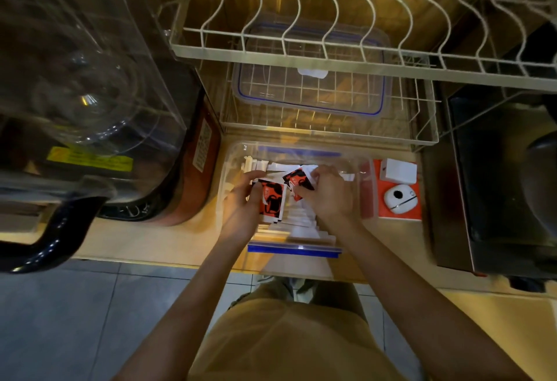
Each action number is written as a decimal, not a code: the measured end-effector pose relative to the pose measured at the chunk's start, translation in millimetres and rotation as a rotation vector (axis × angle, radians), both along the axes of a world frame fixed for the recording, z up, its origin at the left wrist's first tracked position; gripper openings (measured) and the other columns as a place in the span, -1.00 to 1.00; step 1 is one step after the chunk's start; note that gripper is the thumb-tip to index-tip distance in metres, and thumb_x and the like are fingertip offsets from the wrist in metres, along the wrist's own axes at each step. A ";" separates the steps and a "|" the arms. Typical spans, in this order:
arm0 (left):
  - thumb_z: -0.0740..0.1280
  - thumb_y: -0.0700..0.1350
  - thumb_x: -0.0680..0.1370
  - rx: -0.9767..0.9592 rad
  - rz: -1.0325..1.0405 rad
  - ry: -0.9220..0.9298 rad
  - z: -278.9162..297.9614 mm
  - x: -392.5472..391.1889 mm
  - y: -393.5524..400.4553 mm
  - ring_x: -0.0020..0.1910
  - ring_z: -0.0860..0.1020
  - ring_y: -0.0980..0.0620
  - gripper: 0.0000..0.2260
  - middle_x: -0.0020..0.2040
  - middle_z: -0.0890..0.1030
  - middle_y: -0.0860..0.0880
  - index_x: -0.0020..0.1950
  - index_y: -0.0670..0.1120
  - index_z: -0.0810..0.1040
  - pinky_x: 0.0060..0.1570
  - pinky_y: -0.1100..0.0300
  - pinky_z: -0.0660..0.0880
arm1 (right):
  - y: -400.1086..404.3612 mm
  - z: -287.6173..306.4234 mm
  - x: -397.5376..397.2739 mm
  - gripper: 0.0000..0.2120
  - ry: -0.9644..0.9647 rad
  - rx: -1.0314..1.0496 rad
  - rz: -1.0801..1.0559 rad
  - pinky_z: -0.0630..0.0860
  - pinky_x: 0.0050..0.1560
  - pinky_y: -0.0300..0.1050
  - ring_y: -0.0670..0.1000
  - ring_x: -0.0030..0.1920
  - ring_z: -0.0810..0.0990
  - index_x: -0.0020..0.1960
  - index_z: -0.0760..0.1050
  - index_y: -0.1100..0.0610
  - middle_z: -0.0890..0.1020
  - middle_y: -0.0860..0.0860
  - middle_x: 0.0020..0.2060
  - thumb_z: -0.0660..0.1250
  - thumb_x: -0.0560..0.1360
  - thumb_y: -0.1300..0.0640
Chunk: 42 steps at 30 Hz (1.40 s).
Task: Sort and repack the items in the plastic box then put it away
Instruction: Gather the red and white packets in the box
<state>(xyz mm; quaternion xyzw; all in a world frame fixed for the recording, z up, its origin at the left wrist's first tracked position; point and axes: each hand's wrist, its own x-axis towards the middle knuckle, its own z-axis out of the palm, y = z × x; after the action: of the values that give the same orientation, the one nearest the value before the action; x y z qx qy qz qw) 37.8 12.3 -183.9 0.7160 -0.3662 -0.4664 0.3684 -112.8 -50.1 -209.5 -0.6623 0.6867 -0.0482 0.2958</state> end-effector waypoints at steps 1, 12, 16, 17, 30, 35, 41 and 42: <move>0.12 -0.12 0.60 -0.008 0.007 -0.020 0.5 -0.6 -0.6 -0.11 0.60 -0.14 -0.79 -0.12 0.58 -0.11 0.04 0.17 0.45 -0.10 -0.16 0.59 | 0.2 -1.6 0.8 -0.57 0.010 -0.006 0.011 0.50 -0.08 -0.04 0.13 0.01 0.58 0.13 0.48 0.20 0.54 0.12 0.11 0.38 0.43 -0.09; 0.08 -0.16 0.62 -0.090 -0.016 -0.230 7.4 -8.8 2.8 -0.40 0.45 0.12 -0.78 -0.36 0.44 0.09 0.20 -0.05 0.43 -0.34 0.10 0.47 | 9.9 -3.0 1.7 -0.73 -0.007 -0.078 -0.003 0.52 0.04 0.04 0.16 0.10 0.55 0.16 0.50 0.15 0.56 0.13 0.12 0.34 0.47 0.13; 0.07 -0.17 0.62 -0.109 -0.031 -0.273 8.0 -10.8 4.4 -0.37 0.45 0.16 -0.77 -0.32 0.47 0.03 0.22 -0.07 0.42 -0.31 0.07 0.46 | 16.8 -4.4 -3.8 -0.74 0.053 -0.183 0.179 0.49 0.05 0.03 0.13 0.16 0.48 0.19 0.53 0.10 0.54 0.11 0.10 0.25 0.52 0.15; 0.07 -0.17 0.62 -0.114 -0.036 -0.279 7.6 -11.0 4.5 -0.36 0.46 0.17 -0.77 -0.28 0.50 0.00 0.22 -0.08 0.42 -0.33 0.10 0.45 | 17.0 -5.0 -4.6 -0.72 0.080 -0.156 0.214 0.47 0.08 0.01 0.12 0.17 0.46 0.20 0.53 0.10 0.53 0.10 0.11 0.24 0.53 0.08; 0.11 -0.15 0.61 -0.105 -0.036 -0.220 4.7 -11.7 1.9 -0.27 0.54 0.01 -0.78 -0.19 0.54 -0.04 0.21 -0.08 0.42 -0.20 0.05 0.52 | 12.3 11.9 -7.4 -0.70 0.009 -0.298 0.171 0.40 -0.30 -0.16 0.06 -0.24 0.58 -0.07 0.62 0.17 0.62 0.11 -0.17 0.17 0.57 0.04; 0.14 -0.16 0.59 -0.038 0.075 0.053 12.0 -12.4 -4.5 -0.13 0.59 -0.02 -0.82 -0.09 0.56 -0.04 0.16 0.01 0.41 -0.21 0.04 0.62 | 21.7 53.5 5.6 -0.80 -0.285 -0.363 -0.073 0.34 -0.29 -0.28 -0.10 -0.26 0.49 -0.05 0.66 0.12 0.63 -0.02 -0.23 0.32 0.50 0.04; 0.08 -0.15 0.62 -0.103 0.225 0.310 22.7 -29.1 -6.1 -0.20 0.56 0.04 -0.77 -0.16 0.57 0.00 -0.11 0.10 0.45 -0.30 0.17 0.53 | 47.7 65.4 25.6 -0.79 -0.117 -0.388 0.325 0.48 -0.23 -0.09 0.12 -0.17 0.60 -0.11 0.64 0.21 0.63 0.13 -0.24 0.27 0.49 0.11; 0.08 -0.13 0.62 -0.099 0.256 0.341 23.5 -30.9 -5.6 -0.18 0.56 0.02 -0.78 -0.16 0.57 0.00 -0.10 0.08 0.47 -0.28 0.15 0.53 | 50.2 64.0 26.2 -0.78 -0.112 -0.405 0.331 0.50 -0.28 -0.08 0.12 -0.22 0.60 -0.15 0.63 0.20 0.63 0.12 -0.28 0.26 0.47 0.11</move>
<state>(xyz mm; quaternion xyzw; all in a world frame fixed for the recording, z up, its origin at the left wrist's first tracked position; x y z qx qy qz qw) 7.0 6.7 -160.4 0.6482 -0.2270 -0.5116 0.5162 -86.6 0.1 -145.5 -0.8075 0.5280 -0.1725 0.1987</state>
